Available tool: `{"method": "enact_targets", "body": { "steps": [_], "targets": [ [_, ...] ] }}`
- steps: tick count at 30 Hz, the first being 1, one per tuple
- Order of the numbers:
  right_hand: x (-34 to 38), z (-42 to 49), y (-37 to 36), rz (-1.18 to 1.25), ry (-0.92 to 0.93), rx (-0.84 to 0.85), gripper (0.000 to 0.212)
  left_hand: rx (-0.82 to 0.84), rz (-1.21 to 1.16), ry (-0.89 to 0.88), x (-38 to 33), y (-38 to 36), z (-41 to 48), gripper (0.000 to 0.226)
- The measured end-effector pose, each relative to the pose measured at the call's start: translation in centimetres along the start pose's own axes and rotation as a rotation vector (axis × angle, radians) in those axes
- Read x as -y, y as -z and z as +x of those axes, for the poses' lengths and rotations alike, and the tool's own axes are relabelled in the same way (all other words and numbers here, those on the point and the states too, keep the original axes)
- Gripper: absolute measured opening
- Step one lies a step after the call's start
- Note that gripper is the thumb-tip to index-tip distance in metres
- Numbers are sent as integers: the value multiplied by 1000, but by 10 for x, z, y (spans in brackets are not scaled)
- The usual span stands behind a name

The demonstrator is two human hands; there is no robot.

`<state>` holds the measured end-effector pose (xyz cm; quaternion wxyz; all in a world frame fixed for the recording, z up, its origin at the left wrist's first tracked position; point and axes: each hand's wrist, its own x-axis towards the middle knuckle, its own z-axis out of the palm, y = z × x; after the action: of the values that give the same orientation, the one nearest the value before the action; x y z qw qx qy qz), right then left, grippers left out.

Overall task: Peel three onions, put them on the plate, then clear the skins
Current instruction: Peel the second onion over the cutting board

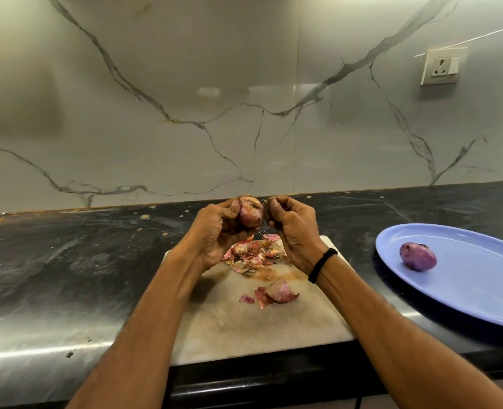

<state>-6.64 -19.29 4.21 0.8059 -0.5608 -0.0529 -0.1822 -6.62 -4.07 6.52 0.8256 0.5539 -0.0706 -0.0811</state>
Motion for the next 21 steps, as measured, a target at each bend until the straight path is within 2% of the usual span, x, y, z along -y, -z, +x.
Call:
{"method": "enact_targets", "body": {
  "steps": [2,5,8,13,16,21],
  "targets": [
    [1,1,3,-26,7,-36,23,-3,-7,-14,-1,0,0,26],
    [0,-1,8,-288,171,5,37,-4,20,-56,-1,2,3,28],
    [-1,-3,5,-384,294,74,29,9,47,-86,1,4,5,30],
    [-5,-4,1,-320,310,140,27,79,41,-90,2,6,7,31],
    [-7,-2,3,-258,307,107,24,101,65,-74,4,6,6,34],
    [-10,-1,4,-486,476,-16,12,102,71,-74,5,2,3,42]
  ]
}}
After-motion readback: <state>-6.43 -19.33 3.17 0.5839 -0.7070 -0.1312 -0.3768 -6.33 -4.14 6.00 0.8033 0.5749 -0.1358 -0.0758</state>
